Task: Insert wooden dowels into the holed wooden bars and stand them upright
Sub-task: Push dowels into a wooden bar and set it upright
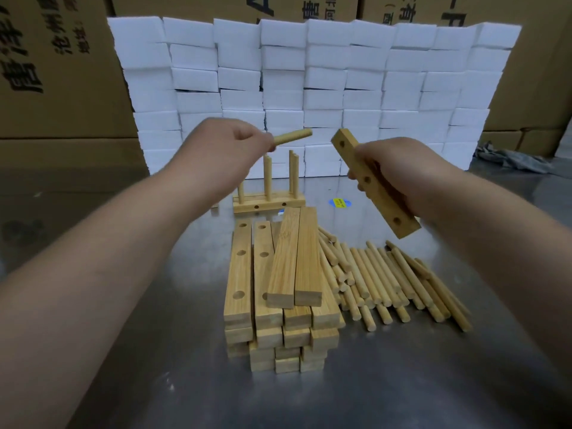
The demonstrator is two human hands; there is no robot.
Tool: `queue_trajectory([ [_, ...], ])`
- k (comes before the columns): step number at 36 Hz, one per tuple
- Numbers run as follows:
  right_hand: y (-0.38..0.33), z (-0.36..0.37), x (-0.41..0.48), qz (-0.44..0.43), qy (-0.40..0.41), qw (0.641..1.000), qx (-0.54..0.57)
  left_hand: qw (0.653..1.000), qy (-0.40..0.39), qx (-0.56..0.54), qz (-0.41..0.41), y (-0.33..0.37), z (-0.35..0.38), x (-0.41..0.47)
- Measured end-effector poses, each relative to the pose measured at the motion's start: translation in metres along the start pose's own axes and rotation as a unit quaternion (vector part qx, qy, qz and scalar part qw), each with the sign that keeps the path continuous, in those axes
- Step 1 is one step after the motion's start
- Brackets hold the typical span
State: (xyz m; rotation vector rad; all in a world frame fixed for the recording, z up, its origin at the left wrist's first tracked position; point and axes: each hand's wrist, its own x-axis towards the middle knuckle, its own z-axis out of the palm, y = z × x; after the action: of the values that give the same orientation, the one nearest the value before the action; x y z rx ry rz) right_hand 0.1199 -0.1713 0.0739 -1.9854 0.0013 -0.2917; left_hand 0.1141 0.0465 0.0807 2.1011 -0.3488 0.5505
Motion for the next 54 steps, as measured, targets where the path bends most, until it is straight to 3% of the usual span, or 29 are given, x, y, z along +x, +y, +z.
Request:
queue_trajectory([
  [5,-0.011,0.002,-0.010,0.003,-0.073,0.989,0.130,0.999,-0.033,0.022,0.025,0.022,-0.001,-0.011],
  [10,-0.017,0.004,-0.016,-0.007,-0.098,0.973,0.207,0.999,-0.010,0.041,0.023,0.028,-0.001,-0.014],
  [24,-0.017,0.010,-0.018,-0.040,-0.155,0.969,0.187,0.998,-0.003,0.049,0.032,0.024,0.002,-0.013],
  [40,-0.024,0.014,-0.030,-0.085,-0.125,0.980,0.128,0.986,0.000,0.135,0.098,0.023,0.007,-0.017],
  [49,-0.025,0.015,-0.034,-0.119,-0.122,0.978,0.116,0.991,0.010,0.115,0.070,0.023,0.008,-0.014],
  [54,-0.025,0.014,-0.034,-0.115,-0.099,0.981,0.117,0.978,-0.004,0.201,0.057,0.020,0.007,-0.012],
])
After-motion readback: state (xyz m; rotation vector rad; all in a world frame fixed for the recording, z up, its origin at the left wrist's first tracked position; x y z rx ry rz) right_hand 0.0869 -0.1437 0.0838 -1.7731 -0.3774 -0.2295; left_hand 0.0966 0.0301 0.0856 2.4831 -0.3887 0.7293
